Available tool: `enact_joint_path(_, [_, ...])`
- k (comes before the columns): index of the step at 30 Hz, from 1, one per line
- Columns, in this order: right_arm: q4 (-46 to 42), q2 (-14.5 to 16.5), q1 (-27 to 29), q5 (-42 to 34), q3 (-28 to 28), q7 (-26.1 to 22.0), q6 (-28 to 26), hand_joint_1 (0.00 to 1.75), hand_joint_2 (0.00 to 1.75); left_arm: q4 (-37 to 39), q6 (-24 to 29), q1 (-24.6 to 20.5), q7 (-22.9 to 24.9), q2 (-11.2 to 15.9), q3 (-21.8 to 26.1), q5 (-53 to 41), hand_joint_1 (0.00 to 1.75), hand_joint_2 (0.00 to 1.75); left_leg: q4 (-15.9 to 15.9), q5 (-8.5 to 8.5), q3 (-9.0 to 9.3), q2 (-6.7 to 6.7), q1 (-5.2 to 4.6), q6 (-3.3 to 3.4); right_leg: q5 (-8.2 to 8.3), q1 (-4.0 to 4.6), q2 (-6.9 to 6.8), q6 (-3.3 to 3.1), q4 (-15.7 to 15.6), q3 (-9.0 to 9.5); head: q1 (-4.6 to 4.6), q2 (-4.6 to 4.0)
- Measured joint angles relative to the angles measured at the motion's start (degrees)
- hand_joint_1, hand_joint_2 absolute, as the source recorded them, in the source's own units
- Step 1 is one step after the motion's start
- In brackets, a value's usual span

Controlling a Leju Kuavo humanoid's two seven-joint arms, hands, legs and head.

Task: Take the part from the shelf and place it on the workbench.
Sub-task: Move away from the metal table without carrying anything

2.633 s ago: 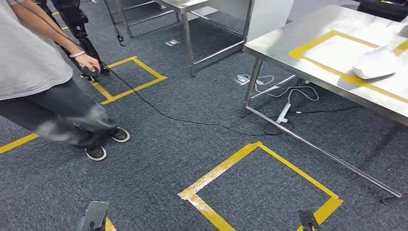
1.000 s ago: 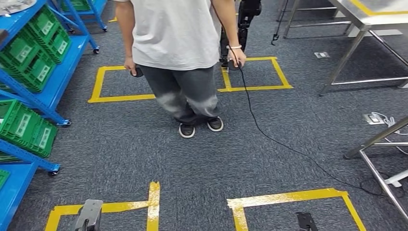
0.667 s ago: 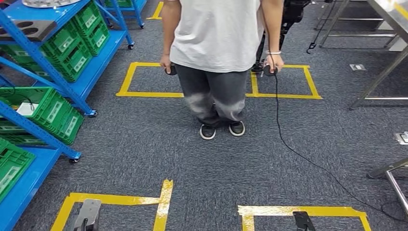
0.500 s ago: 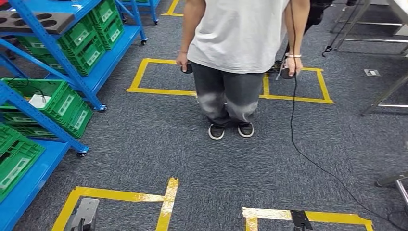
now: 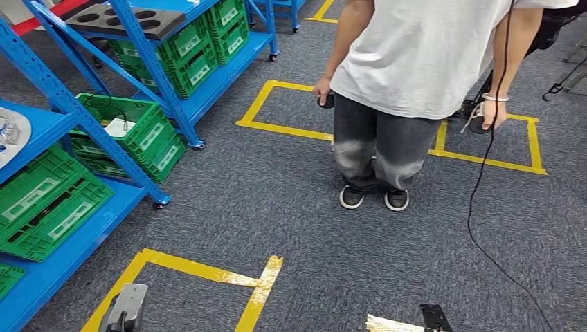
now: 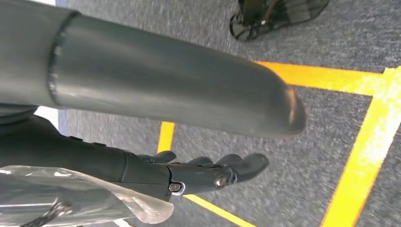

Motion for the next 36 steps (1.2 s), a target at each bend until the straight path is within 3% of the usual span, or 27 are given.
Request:
enact_joint_path(1, [0.0, 0.0, 0.04, -0.01, -0.02, -0.02, -0.02, 0.0, 0.0, 0.0, 0.06, -0.06, 0.02, 0.03, -0.01, -0.01, 0.0, 0.0, 1.62, -0.99, -0.69, 1.76, -0.07, -0.16, -0.01, -0.02, -0.68, -0.26, -0.2, 0.25, -0.14, 0.0])
enact_joint_path(3, [0.01, -0.01, 0.13, -0.01, -0.04, -0.08, -0.05, 0.0, 0.0, 0.0, 0.13, -0.38, 0.07, -0.04, -0.03, -0.05, 0.0, 0.0, 7.76, -3.93, -3.57, 4.71, -0.05, -0.55, -0.27, 0.16, -2.32, -0.69, -0.34, 0.63, -0.43, 0.0])
enact_joint_path(5, [0.01, -0.01, 0.17, -0.01, -0.05, -0.09, -0.05, 0.0, 0.0, 0.0, 0.14, -0.53, 0.14, -0.07, -0.04, -0.1, 0.0, 0.0, 13.74, -5.84, -6.51, 5.58, 0.21, -0.91, -0.58, 0.27, -4.12, -0.81, -0.32, 0.9, -0.46, 0.0])
enact_joint_path(6, [0.01, -0.01, 0.16, -0.01, -0.05, -0.1, -0.03, 0.0, 0.0, 0.0, 0.15, -0.49, 0.17, -0.07, -0.03, -0.11, 0.0, 0.0, 14.23, -5.29, -6.79, 5.73, 0.31, -1.02, -0.74, 0.28, -4.95, -0.78, -0.31, 1.08, -0.46, 0.0])
enact_joint_path(7, [0.01, -0.01, 0.13, -0.01, -0.07, -0.11, -0.01, 0.0, 0.0, 0.0, 0.16, -0.44, 0.19, -0.06, -0.03, -0.13, 0.0, 0.0, 12.51, -3.72, -5.96, 5.97, 0.37, -1.05, -0.91, 0.28, -5.71, -0.71, -0.31, 1.31, -0.46, 0.0])
enact_joint_path(8, [0.02, -0.01, 0.09, -0.01, -0.07, -0.15, 0.02, 0.0, 0.0, 0.0, 0.17, -0.43, 0.19, -0.05, -0.02, -0.19, 0.0, 0.0, 8.87, -1.47, -4.15, 6.62, 0.37, -0.96, -1.11, 0.29, -6.45, -0.6, -0.31, 1.62, -0.48, 0.0])
enact_joint_path(9, [0.02, -0.01, 0.05, -0.01, -0.08, -0.2, 0.03, 0.0, 0.0, 0.0, 0.17, -0.49, 0.19, -0.05, -0.02, -0.27, 0.0, 0.0, 4.92, 0.14, -2.13, 8.12, 0.12, -0.79, -1.32, 0.32, -7.13, -0.44, -0.34, 1.92, -0.45, 0.0])
enact_joint_path(11, [0.02, -0.01, -0.04, -0.01, -0.08, -0.32, 0.02, 0.0, 0.0, 0.0, 0.18, -0.81, 0.2, -0.07, -0.03, -0.43, 0.0, 0.0, -0.43, 1.51, 0.42, 10.87, -0.61, -0.18, -1.7, 0.6, -8.34, 0.06, -0.33, 2.28, -0.48, 0.0])
enact_joint_path(12, [0.02, -0.01, -0.08, -0.01, -0.09, -0.36, 0.02, 0.0, 0.0, 0.0, 0.18, -0.92, 0.24, -0.08, -0.03, -0.45, 0.0, 0.0, -1.05, 1.19, 0.6, 11.48, -0.97, 0.13, -1.84, 0.72, -8.96, 0.35, -0.38, 2.4, -0.44, 0.0])
enact_joint_path(14, [0.02, 0.0, -0.2, -0.02, -0.12, -0.35, 0.22, 0.0, 0.0, 0.0, 0.16, -0.89, 0.32, -0.11, 0.0, -0.3, 0.0, 0.0, -1.4, 1.3, 0.51, 10.34, -1.01, 0.79, -2.2, 0.73, -9.89, 1.03, -0.47, 2.64, -0.4, 0.0])
enact_joint_path(16, [0.02, -0.01, -0.3, -0.02, -0.14, -0.31, 0.54, 0.0, 0.0, 0.0, 0.15, -0.86, 0.35, -0.2, 0.12, 0.02, 0.0, 0.0, -1.86, 1.56, 0.71, 9.01, -0.69, 1.53, -3.69, 0.52, -7.72, 1.59, 1.22, 2.06, -0.21, 0.0])
enact_joint_path(18, [0.02, -0.02, -0.24, -0.01, -0.13, -0.24, 0.68, 0.0, 0.0, 0.0, 0.11, -1.15, 0.34, -0.38, 0.32, 0.2, 0.0, 0.0, -2.05, 1.74, 0.78, 7.59, -0.46, 2.05, -7.0, 0.4, -4.29, 1.78, 7.56, -0.88, 0.14, 0.0])
enact_joint_path(20, [0.02, -0.03, -0.07, -0.02, -0.13, -0.14, 0.7, 0.0, 0.0, 0.0, 0.06, -1.27, 0.34, -0.58, 0.5, 0.23, 0.0, 0.0, -2.01, 1.75, 0.76, 5.94, -0.45, 2.2, -9.45, 0.42, -3.13, 1.83, 14.92, -4.84, 0.27, 0.0])
enact_joint_path(21, [0.02, -0.03, -0.01, -0.02, -0.14, -0.11, 0.65, 0.0, 0.0, 0.0, 0.05, -1.22, 0.34, -0.65, 0.56, 0.24, 0.0, 0.0, -1.97, 1.74, 0.8, 5.08, -0.44, 2.21, -9.15, 0.42, -3.0, 1.83, 16.29, -5.94, 0.27, 0.0])
enact_joint_path(22, [0.02, -0.03, 0.02, 0.03, -0.14, -0.2, 0.31, 0.0, 0.0, 0.0, 0.04, -1.18, 0.33, -0.69, 0.63, 0.39, 0.0, 0.0, -1.9, 1.71, 0.85, 4.2, -0.41, 2.18, -7.59, 0.38, -2.91, 1.81, 15.18, -5.9, 0.26, 0.0])
enact_joint_path(23, [0.02, -0.03, 0.02, 0.09, -0.13, -0.38, -0.44, 0.0, 0.0, 0.0, 0.01, -1.16, 0.27, -0.74, 0.73, 0.7, 0.0, 0.0, -1.8, 1.65, 0.91, 3.3, -0.35, 2.08, -5.17, 0.29, -2.55, 1.78, 11.95, -4.82, 0.26, 0.0])
enact_joint_path(25, [0.03, -0.03, 0.02, 0.26, -0.09, -0.89, -2.93, 0.0, 0.0, 0.0, -0.09, -1.19, -0.05, -0.89, 1.23, 1.95, 0.0, 0.0, -1.34, 1.41, 0.74, 1.65, -0.27, 1.64, -1.6, -0.18, 0.29, 1.76, 4.32, -1.74, 0.26, 0.0])
enact_joint_path(27, [0.08, -0.02, 0.05, 0.48, -0.03, -1.12, -4.45, 0.0, 0.0, 0.0, -0.21, -1.13, -0.55, -0.98, 2.14, 3.44, 0.0, 0.0, -1.04, 1.46, 0.16, 0.28, -0.15, 0.93, -1.03, -0.38, 2.55, 1.54, 0.99, -0.08, 0.26, 0.0])
enact_joint_path(29, [0.11, -0.02, 0.06, 0.72, -0.03, -1.05, -4.51, 0.0, 0.0, 0.0, -0.39, -0.85, -0.9, -0.92, 3.24, 4.82, 0.0, 0.0, -1.16, 1.79, -0.24, -1.05, 0.06, 0.2, -0.98, -0.27, 1.71, 0.98, 0.7, 0.27, 0.27, 0.0])
enact_joint_path(30, [0.1, -0.03, 0.02, 0.86, -0.06, -1.09, -4.71, 0.0, 0.0, 0.0, -0.51, -0.63, -1.01, -0.94, 3.81, 5.52, 0.0, 0.0, -0.93, 1.63, -0.41, -0.82, 0.04, -0.11, -0.87, -0.3, 1.02, 0.6, 0.49, 0.41, 0.19, 0.0])
enact_joint_path(32, [0.08, -0.04, 0.08, 1.15, -0.05, -1.74, -6.46, 0.0, 0.0, 0.0, -1.13, -0.49, -1.52, -0.96, 5.11, 7.42, 0.0, 0.0, 2.3, -0.36, -1.83, 1.8, -0.09, -0.68, -0.76, -0.39, -0.64, -0.19, 0.04, 0.78, -0.34, 0.0])
enact_joint_path(34, [0.08, -0.02, 0.24, 1.27, 0.02, -3.04, -9.9, 0.0, 0.0, 0.0, -2.21, -0.57, -2.99, -1.17, 7.03, 10.89, 0.0, 0.0, 9.38, -3.79, -5.03, 4.9, -0.02, -1.12, -0.96, -0.11, -2.44, -0.69, -0.03, 1.07, -0.79, 0.0])
enact_joint_path(36, [0.09, -0.02, 0.34, 1.26, 0.02, -3.95, -12.22, 0.0, 0.0, 0.0, -2.96, -0.41, -4.58, -1.39, 9.72, 14.19, 0.0, 0.0, 14.38, -5.18, -7.33, 5.71, 0.13, -1.3, -1.23, 0.1, -4.19, -0.85, -0.02, 1.3, -0.8, 0.0])
